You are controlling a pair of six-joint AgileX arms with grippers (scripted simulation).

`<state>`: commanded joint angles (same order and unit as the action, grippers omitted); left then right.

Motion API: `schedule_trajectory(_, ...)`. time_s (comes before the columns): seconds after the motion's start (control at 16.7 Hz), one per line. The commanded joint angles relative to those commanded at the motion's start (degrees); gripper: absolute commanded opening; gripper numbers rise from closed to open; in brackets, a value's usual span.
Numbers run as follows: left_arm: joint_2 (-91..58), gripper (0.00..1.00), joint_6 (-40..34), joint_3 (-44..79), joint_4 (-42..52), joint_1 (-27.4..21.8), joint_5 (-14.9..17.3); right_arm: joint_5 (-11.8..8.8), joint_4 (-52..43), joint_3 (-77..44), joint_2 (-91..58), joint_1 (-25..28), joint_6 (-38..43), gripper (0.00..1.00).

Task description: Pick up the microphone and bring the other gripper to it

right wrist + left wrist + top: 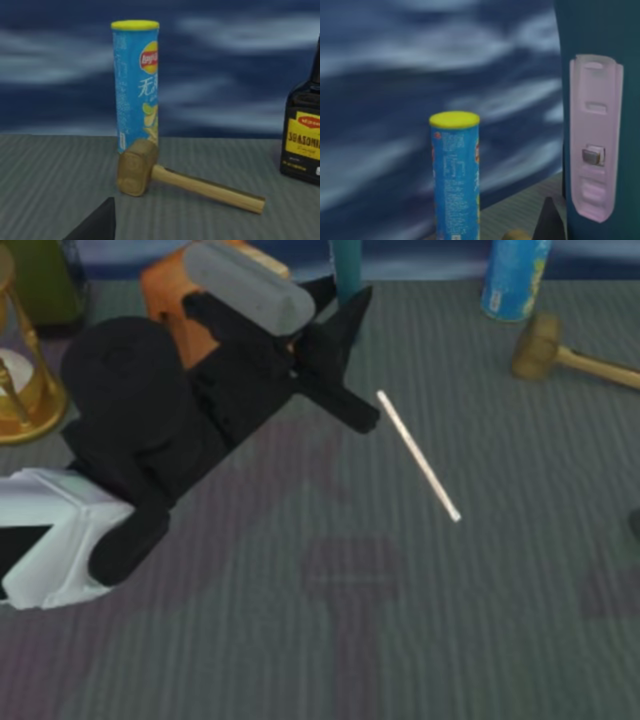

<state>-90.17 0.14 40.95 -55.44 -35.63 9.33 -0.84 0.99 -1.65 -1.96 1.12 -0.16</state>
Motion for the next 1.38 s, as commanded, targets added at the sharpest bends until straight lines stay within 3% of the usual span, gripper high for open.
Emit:
schedule_trajectory(0.24, 0.00, 0.00, 0.00, 0.00, 0.00, 0.00, 0.00, -3.72, 4.52, -7.69, -10.98, 5.03, -0.68, 1.00)
schedule_trajectory(0.72, 0.00, 0.00, 0.00, 0.00, 0.00, 0.00, 0.00, -14.19, 16.09, -28.22, -48.41, 19.20, -2.44, 1.00)
schedule_trajectory(0.96, 0.00, 0.00, 0.00, 0.00, 0.00, 0.00, 0.00, -18.49, 21.19, -36.91, -61.66, 24.98, -3.09, 1.00)
schedule_trajectory(1.14, 0.00, 0.00, 0.00, 0.00, 0.00, 0.00, 0.00, -20.37, 23.75, -41.05, -67.32, 27.52, -3.48, 1.00)
schedule_trajectory(1.38, 0.00, 0.00, 0.00, 0.00, 0.00, 0.00, 0.00, -20.72, 24.25, -41.84, -68.37, 27.99, -3.58, 1.00)
